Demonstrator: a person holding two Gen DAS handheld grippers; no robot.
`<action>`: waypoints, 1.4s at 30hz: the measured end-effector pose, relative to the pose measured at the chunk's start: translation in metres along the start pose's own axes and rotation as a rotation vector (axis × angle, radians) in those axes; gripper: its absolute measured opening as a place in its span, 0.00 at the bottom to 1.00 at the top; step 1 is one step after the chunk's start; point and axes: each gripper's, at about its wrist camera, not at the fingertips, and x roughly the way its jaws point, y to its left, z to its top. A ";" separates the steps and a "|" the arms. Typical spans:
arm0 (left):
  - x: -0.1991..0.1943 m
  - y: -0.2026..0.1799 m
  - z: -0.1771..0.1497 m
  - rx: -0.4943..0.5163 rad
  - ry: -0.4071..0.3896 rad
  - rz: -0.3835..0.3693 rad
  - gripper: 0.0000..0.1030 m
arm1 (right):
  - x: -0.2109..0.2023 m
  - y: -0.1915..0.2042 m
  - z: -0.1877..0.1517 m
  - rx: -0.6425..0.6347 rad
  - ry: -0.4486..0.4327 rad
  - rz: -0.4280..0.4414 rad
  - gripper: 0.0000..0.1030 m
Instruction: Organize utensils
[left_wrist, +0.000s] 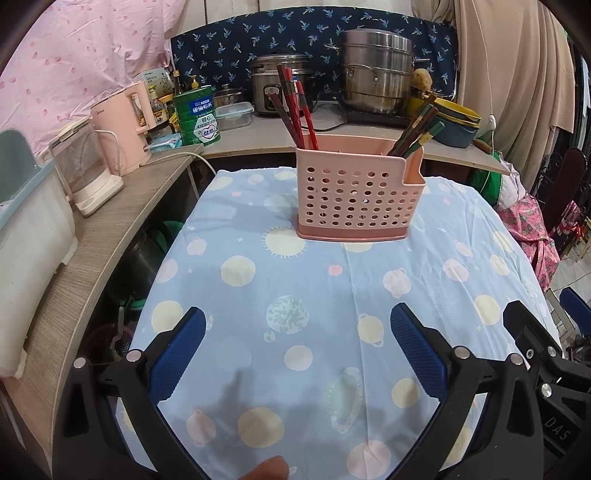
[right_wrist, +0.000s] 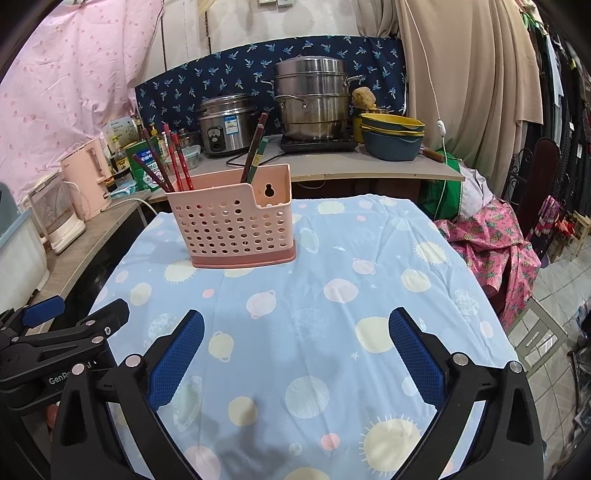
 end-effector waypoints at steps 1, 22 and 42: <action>0.000 0.000 0.001 0.000 0.002 0.002 0.93 | 0.000 0.001 0.000 -0.004 -0.002 -0.002 0.94; 0.003 -0.004 0.005 0.022 -0.010 0.027 0.93 | 0.008 0.005 0.002 -0.003 0.008 0.002 0.94; 0.005 0.001 0.006 0.008 -0.009 0.035 0.93 | 0.010 0.005 0.002 0.001 0.009 -0.005 0.94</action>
